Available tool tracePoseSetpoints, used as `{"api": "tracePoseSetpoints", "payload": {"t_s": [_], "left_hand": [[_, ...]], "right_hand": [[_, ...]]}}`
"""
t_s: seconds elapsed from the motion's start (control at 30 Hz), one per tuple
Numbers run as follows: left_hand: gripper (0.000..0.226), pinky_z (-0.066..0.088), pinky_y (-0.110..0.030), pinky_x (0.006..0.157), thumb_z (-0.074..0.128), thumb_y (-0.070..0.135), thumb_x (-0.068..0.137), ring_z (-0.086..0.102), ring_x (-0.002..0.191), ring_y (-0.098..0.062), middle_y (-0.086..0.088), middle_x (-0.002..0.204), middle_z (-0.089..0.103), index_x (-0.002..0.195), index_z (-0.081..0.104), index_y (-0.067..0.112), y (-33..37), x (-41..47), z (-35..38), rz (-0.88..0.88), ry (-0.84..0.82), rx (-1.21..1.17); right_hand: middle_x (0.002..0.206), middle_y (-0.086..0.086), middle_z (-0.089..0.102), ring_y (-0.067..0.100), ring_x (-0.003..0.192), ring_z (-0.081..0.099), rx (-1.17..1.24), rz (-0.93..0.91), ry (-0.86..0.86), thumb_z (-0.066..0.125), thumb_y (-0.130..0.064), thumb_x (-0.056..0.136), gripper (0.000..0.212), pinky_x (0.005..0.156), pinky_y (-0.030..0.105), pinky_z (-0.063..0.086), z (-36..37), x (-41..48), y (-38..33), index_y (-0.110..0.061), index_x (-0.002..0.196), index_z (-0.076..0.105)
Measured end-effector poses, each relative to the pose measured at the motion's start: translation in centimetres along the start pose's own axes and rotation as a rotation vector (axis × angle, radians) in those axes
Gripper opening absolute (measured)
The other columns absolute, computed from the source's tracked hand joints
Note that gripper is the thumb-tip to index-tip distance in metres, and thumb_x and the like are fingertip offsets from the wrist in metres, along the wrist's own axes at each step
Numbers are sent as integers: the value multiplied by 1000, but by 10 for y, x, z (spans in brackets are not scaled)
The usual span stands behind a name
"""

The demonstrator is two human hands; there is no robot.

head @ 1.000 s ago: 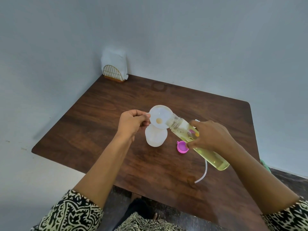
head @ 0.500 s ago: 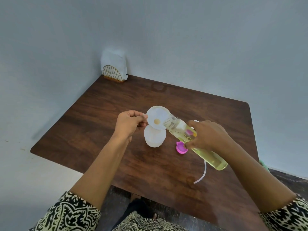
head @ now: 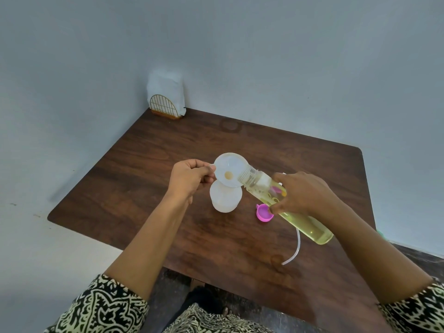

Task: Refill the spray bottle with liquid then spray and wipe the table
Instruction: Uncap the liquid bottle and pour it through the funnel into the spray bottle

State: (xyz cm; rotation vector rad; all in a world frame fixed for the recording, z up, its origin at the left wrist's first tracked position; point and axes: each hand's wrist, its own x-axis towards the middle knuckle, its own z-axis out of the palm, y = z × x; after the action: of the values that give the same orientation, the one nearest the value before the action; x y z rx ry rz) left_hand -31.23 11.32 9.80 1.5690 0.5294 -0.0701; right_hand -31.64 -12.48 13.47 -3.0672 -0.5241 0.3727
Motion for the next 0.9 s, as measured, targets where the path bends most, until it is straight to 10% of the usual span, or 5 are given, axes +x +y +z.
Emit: {"api": "tracePoseSetpoints", "payload": {"t_s": [0.9], "left_hand": [[6,53,-20,54,71,6,85,59,51,-8,-5,65,69,79,71,6,0,-1,-1,4,-2,-12]], "right_hand": [[69,-15,46,12,70,49,-1,-9,-21,70,-55,68,47,49,23,29,-5,1,-2,-30,103,49]]}}
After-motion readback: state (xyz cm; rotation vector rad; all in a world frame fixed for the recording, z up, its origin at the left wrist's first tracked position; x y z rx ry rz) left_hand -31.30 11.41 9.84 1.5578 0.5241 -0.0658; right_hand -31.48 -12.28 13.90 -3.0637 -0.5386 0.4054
